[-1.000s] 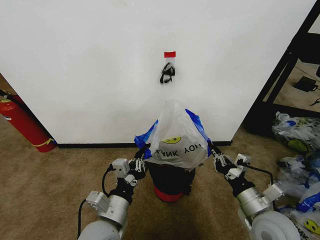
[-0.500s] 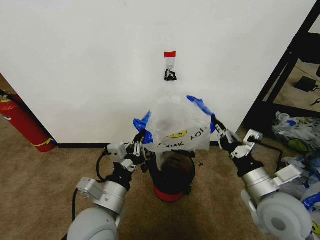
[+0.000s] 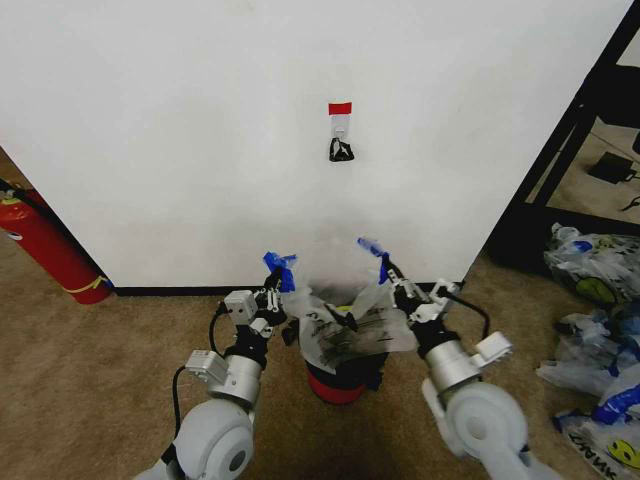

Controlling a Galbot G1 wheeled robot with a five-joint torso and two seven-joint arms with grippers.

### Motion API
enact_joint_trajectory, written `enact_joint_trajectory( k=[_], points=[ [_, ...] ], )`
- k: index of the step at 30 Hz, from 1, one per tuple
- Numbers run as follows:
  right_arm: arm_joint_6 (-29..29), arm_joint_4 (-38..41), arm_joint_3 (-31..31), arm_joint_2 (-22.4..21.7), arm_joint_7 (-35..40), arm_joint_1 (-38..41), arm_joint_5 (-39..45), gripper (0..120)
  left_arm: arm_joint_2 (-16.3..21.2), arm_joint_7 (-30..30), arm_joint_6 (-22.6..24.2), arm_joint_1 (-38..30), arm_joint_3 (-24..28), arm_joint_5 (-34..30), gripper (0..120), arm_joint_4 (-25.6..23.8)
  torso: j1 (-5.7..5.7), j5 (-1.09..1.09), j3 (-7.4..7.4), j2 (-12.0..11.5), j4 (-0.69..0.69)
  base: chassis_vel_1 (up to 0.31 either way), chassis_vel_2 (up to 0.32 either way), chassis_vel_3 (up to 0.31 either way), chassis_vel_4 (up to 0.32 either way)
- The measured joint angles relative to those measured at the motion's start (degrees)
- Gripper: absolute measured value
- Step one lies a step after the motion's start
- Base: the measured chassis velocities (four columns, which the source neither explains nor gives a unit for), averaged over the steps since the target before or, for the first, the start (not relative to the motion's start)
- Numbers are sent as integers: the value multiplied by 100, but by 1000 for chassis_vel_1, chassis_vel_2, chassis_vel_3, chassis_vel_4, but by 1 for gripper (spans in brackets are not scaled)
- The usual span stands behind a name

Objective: Pick up the garbage bag from the wall and place it over the trash bin.

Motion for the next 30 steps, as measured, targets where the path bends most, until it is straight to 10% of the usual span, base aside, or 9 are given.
enact_joint_trajectory(
  k=[17, 30],
  points=[
    [172, -506, -99, -342, -18, -830, -441, 0, 44, -130, -37, 467, 345, 30, 0, 543, -1, 0, -1, 0, 0, 0, 0, 0, 0],
    [-752, 618, 171, -1351, 1206, -1437, -607, 0, 473, -659, 724, 1002, 670, 71, 0, -199, -1, 1, -1, 0, -1, 0, 0, 0, 0]
  ],
)
